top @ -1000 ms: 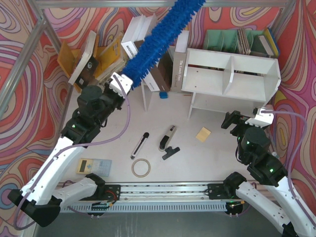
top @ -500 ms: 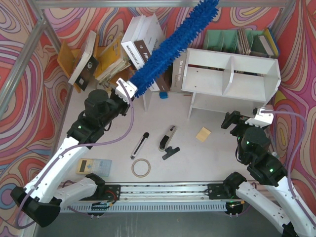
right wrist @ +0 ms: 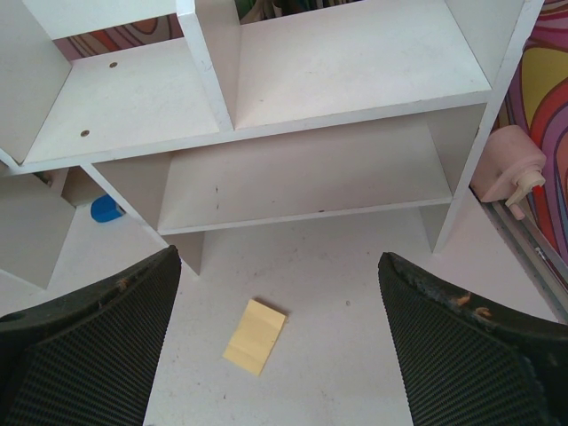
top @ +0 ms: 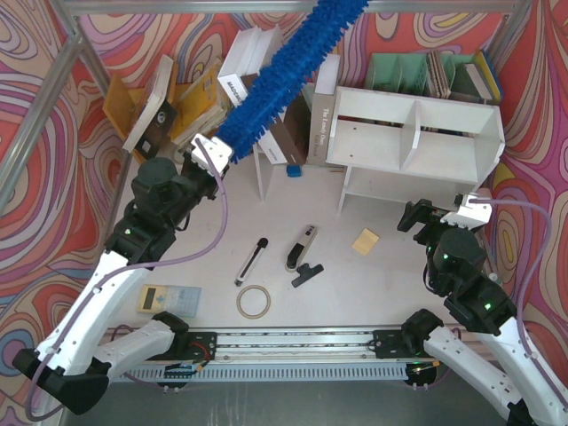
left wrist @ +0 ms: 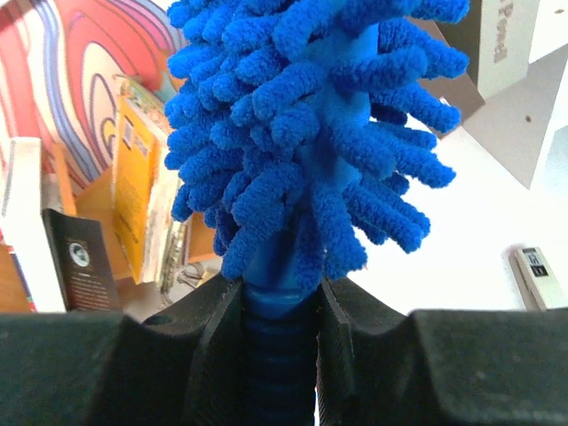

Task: Dust the bookshelf with a duster

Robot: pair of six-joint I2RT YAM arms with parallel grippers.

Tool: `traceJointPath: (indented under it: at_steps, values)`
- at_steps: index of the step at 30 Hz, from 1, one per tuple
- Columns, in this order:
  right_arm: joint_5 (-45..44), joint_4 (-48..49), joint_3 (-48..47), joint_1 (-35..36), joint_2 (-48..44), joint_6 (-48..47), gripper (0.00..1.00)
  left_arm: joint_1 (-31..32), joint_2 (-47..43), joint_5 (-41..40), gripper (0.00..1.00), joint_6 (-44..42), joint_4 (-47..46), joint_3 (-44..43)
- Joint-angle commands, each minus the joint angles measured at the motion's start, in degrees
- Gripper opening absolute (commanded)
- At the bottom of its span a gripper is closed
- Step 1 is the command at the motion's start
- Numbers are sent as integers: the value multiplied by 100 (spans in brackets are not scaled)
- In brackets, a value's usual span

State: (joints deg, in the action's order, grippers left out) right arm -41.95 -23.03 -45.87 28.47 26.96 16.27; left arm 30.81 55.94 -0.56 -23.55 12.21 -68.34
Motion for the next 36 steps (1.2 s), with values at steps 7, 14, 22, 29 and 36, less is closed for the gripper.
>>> traceJointPath:
  at_steps: [7, 14, 22, 29, 36]
  values:
    - [-54, 148, 42, -12, -74, -63, 82, -18, -146, 441, 0, 544, -439, 907]
    - [-27, 158, 38, -17, -26, -65, 82, -13, -306, 297, 0, 549, -455, 749]
    - [-31, 158, 26, -13, -22, -69, 82, -13, -280, -27, 0, 939, -59, -498]
    - [-23, 160, 33, -13, -16, -63, 82, 16, 114, -191, 0, 2332, 1287, -1755]
    - [-32, 158, 43, -17, -16, -63, 82, 827, 239, -1259, 0, 2835, 1979, -2302]
